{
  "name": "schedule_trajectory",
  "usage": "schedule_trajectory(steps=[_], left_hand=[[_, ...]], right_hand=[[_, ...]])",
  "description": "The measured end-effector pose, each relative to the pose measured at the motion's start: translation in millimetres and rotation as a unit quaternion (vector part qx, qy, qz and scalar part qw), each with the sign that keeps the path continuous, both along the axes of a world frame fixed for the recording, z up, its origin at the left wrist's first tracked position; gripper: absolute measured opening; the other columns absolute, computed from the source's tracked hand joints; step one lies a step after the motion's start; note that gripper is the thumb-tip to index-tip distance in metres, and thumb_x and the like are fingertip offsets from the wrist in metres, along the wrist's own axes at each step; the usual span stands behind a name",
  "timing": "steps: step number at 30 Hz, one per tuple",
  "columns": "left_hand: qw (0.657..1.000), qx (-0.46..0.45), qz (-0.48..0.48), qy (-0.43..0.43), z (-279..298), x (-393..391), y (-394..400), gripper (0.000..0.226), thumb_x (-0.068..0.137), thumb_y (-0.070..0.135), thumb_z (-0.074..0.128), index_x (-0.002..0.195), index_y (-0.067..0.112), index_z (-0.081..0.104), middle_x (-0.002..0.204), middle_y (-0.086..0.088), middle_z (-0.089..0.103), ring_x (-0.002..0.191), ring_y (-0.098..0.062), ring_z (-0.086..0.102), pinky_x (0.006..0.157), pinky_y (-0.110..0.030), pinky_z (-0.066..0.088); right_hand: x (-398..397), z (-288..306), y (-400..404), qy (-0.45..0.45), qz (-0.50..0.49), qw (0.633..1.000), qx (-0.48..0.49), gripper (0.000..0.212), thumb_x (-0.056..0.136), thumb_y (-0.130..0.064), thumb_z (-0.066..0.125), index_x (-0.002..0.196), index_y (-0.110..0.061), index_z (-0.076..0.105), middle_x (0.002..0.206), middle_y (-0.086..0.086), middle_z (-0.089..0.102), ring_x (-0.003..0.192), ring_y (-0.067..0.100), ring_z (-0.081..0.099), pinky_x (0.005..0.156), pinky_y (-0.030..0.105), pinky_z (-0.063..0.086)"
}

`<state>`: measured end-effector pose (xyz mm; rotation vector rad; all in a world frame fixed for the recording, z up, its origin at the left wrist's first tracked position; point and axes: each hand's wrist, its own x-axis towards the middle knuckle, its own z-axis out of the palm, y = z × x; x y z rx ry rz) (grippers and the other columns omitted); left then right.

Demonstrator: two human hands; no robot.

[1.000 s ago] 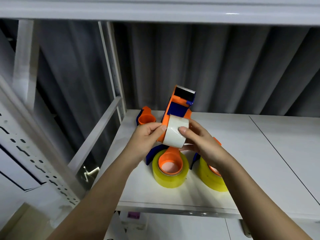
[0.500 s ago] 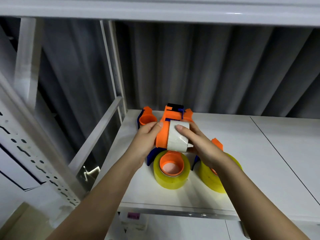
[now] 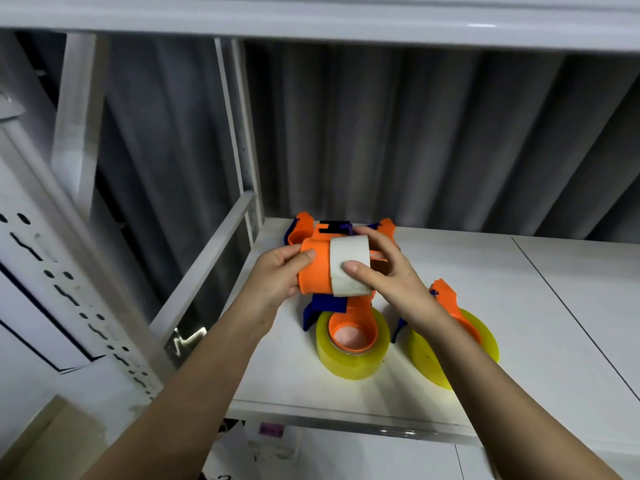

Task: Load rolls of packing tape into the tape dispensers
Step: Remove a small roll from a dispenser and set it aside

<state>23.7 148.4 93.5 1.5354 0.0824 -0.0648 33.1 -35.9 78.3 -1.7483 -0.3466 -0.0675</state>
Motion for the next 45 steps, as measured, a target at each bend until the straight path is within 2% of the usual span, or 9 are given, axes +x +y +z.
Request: schedule_trajectory(steps=[4, 9, 12, 18, 26, 31, 36, 42, 45], left_hand=[[0.995, -0.021, 0.098, 0.002, 1.2, 3.8, 21.5, 0.018, 0.094, 0.022, 0.057, 0.111, 0.022, 0.051, 0.100, 0.001, 0.061, 0.099, -0.020, 0.060, 0.078, -0.030, 0.052], [0.994, 0.014, 0.111, 0.005, 1.2, -1.0, 47.1, 0.033, 0.096, 0.022, 0.055, 0.127, 0.017, 0.049, 0.109, 0.001, 0.056, 0.100, -0.019, 0.057, 0.079, -0.033, 0.048], [0.994, 0.038, 0.099, 0.027, -8.2, -7.0, 50.3, 0.041, 0.096, 0.022, 0.054, 0.135, 0.012, 0.047, 0.111, 0.001, 0.054, 0.101, -0.018, 0.055, 0.082, -0.034, 0.044], [0.990, 0.065, 0.112, 0.060, -36.2, -22.8, 59.0, 0.018, 0.097, 0.021, 0.052, 0.115, 0.019, 0.052, 0.108, -0.001, 0.055, 0.093, -0.015, 0.055, 0.087, -0.034, 0.043], [0.989, 0.067, 0.094, 0.089, -62.8, -33.3, 55.1, 0.005, 0.098, 0.022, 0.051, 0.097, 0.024, 0.055, 0.091, 0.008, 0.055, 0.083, -0.012, 0.053, 0.075, -0.030, 0.045], [0.988, 0.080, 0.083, 0.100, -75.7, -37.3, 54.5, 0.007, 0.098, 0.024, 0.051, 0.097, 0.025, 0.058, 0.094, 0.002, 0.059, 0.086, -0.015, 0.057, 0.087, -0.037, 0.048], [0.990, 0.095, 0.064, 0.085, -81.0, -39.8, 53.8, 0.017, 0.099, 0.022, 0.048, 0.088, 0.027, 0.059, 0.092, 0.000, 0.062, 0.087, -0.017, 0.059, 0.083, -0.033, 0.048], [0.974, 0.205, 0.050, 0.080, -81.7, -35.6, 59.8, 0.010, 0.097, 0.029, 0.050, 0.102, 0.020, 0.051, 0.089, 0.001, 0.055, 0.079, -0.015, 0.053, 0.084, -0.039, 0.048], [0.927, 0.365, 0.089, 0.005, -72.8, -34.1, 61.0, 0.036, 0.093, 0.036, 0.054, 0.124, 0.019, 0.046, 0.114, -0.001, 0.051, 0.098, -0.017, 0.055, 0.085, -0.038, 0.049]], right_hand=[[7.5, -6.1, -8.5, -0.046, -0.046, 0.996, -0.062, 0.064, 0.078, -0.040, 0.075, 0.134, -0.044, 0.045, 0.133, -0.014, 0.045, 0.124, 0.014, 0.047, 0.100, 0.038, 0.048], [9.7, -4.1, 0.1, 0.017, -0.044, 0.999, 0.009, 0.061, 0.084, -0.038, 0.069, 0.139, -0.037, 0.043, 0.138, -0.009, 0.048, 0.126, 0.010, 0.048, 0.096, 0.023, 0.048], [6.9, -11.5, 19.1, 0.045, -0.044, 0.998, -0.004, 0.065, 0.082, -0.038, 0.072, 0.139, -0.033, 0.041, 0.136, -0.009, 0.047, 0.125, 0.010, 0.048, 0.105, 0.034, 0.044], [-0.1, -17.9, 35.0, -0.016, -0.067, 0.975, -0.210, 0.067, 0.075, -0.052, 0.074, 0.129, -0.029, 0.041, 0.127, -0.010, 0.049, 0.116, 0.008, 0.048, 0.092, 0.025, 0.041], [-3.8, -23.4, 41.2, -0.010, -0.072, 0.963, -0.261, 0.068, 0.076, -0.056, 0.069, 0.131, -0.028, 0.040, 0.132, -0.009, 0.047, 0.117, 0.009, 0.048, 0.089, 0.026, 0.043], [-4.2, -27.2, 41.9, -0.010, -0.077, 0.957, -0.278, 0.071, 0.076, -0.057, 0.069, 0.134, -0.027, 0.040, 0.136, -0.008, 0.046, 0.121, 0.012, 0.048, 0.093, 0.029, 0.045], [-4.7, -31.1, 41.8, -0.019, -0.079, 0.951, -0.297, 0.073, 0.076, -0.057, 0.069, 0.136, -0.026, 0.038, 0.139, -0.006, 0.044, 0.122, 0.015, 0.048, 0.094, 0.032, 0.046], [-3.4, -34.1, 42.2, -0.021, -0.082, 0.944, -0.320, 0.075, 0.077, -0.058, 0.068, 0.137, -0.026, 0.037, 0.139, -0.004, 0.042, 0.121, 0.017, 0.049, 0.094, 0.036, 0.049], [-1.3, -33.8, 41.1, -0.026, -0.084, 0.936, -0.340, 0.074, 0.078, -0.059, 0.067, 0.137, -0.027, 0.036, 0.138, -0.005, 0.040, 0.121, 0.017, 0.048, 0.092, 0.035, 0.049]])
